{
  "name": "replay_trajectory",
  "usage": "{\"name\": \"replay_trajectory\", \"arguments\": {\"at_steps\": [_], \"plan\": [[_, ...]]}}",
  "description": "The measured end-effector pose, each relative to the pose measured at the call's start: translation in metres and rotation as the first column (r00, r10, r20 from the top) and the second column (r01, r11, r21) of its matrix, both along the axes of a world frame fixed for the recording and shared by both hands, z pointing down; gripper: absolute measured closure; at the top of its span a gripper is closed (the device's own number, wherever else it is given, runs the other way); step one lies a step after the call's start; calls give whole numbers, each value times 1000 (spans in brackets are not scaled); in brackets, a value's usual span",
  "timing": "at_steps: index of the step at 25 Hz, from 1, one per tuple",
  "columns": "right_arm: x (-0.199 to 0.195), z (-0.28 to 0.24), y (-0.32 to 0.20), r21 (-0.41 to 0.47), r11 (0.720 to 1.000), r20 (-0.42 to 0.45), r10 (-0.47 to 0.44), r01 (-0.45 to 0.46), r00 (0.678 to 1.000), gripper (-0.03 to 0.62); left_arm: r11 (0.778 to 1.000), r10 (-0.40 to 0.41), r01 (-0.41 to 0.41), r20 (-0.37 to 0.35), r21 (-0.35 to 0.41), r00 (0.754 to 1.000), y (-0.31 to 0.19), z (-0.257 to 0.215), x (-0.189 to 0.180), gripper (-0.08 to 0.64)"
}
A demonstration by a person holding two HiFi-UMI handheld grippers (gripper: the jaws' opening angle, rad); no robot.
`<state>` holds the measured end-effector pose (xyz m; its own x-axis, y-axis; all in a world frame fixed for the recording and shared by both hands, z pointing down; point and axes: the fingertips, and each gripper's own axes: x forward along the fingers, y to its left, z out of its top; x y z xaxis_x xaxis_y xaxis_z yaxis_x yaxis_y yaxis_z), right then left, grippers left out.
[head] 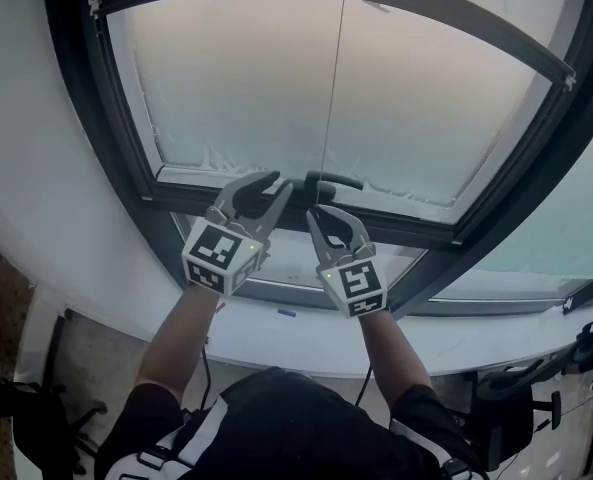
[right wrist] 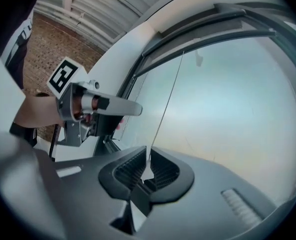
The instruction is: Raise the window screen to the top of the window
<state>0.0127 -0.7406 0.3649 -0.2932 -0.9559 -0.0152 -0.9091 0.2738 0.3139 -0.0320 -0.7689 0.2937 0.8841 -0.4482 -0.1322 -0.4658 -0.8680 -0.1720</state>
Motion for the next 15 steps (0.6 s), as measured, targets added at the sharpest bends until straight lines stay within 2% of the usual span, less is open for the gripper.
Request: {"name": "replay_trajectory", "arguments": {"at_steps": [6, 11, 15], "plan": [[12, -50, 4, 79, 997, 44, 9, -12, 999, 561, 999, -9, 9, -26, -37, 1000, 6, 9, -9, 471], [12, -66, -1, 90, 996, 96, -24, 15, 995, 561, 999, -31, 31, -15, -12, 999, 4, 10, -10, 471], [7, -95, 1, 165, 986, 120, -41, 21, 992, 561, 999, -42, 41, -8, -28, 999, 3, 19, -11, 471]]}}
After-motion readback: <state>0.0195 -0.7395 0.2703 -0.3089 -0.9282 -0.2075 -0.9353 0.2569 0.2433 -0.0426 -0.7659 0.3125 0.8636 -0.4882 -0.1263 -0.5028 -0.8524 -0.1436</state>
